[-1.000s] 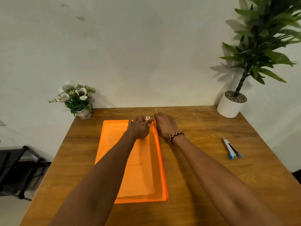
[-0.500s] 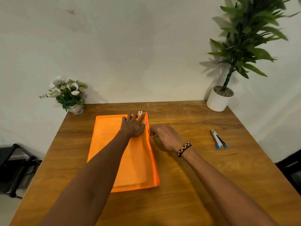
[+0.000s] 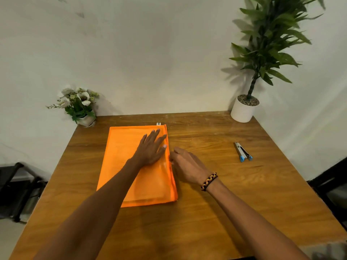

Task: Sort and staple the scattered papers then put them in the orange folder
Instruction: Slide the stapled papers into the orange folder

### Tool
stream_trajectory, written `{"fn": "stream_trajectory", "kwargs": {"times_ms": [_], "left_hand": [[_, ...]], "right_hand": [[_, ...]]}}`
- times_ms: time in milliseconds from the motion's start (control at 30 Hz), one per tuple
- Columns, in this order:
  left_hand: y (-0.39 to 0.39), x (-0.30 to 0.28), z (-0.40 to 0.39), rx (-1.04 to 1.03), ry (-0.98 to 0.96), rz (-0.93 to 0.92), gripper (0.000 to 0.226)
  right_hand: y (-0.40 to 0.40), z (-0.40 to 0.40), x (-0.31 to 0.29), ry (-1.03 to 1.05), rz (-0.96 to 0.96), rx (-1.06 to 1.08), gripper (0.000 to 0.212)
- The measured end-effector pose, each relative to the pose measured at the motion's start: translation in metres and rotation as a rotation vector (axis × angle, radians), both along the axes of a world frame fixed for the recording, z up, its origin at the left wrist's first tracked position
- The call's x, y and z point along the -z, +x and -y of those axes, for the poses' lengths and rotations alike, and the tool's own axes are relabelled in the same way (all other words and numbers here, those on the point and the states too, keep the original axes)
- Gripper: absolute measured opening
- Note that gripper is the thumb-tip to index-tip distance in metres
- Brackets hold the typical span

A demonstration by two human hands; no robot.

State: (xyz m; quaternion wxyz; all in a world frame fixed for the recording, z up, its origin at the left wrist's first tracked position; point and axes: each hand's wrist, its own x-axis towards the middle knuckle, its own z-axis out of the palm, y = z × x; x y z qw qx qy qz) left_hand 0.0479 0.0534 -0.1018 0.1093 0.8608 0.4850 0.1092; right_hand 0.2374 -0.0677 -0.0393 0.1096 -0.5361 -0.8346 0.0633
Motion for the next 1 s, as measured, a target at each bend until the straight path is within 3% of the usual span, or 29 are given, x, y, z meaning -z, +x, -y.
{"fn": "stream_trajectory", "kwargs": {"times_ms": [167,300,400,600,767,867,1000], "left_hand": [[0.004,-0.007,0.043,0.118,0.031,-0.092,0.081],[0.003,-0.002,0.054,0.128,0.046,-0.172,0.077],[0.006,-0.001,0.054,0.116,0.061,-0.148,0.071],[0.005,0.004,0.053,0.099,0.071,-0.112,0.060],[0.005,0.002,0.058,0.081,0.078,-0.063,0.058],[0.004,-0.003,0.066,0.005,0.205,0.004,0.051],[0.003,-0.009,0.081,-0.097,0.288,0.087,0.037]], "right_hand": [[-0.008,0.003,0.005,0.030,0.023,-0.051,0.014],[-0.011,0.014,0.009,0.053,0.050,-0.082,0.016],[-0.009,0.028,0.004,0.036,0.013,-0.076,0.013],[0.001,0.071,-0.003,-0.187,-0.152,-0.071,0.024],[0.003,0.076,-0.008,-0.267,-0.247,-0.046,0.008],[0.001,0.072,-0.007,-0.292,-0.227,-0.050,0.001],[0.003,0.067,-0.005,-0.313,-0.283,0.004,0.016]]}}
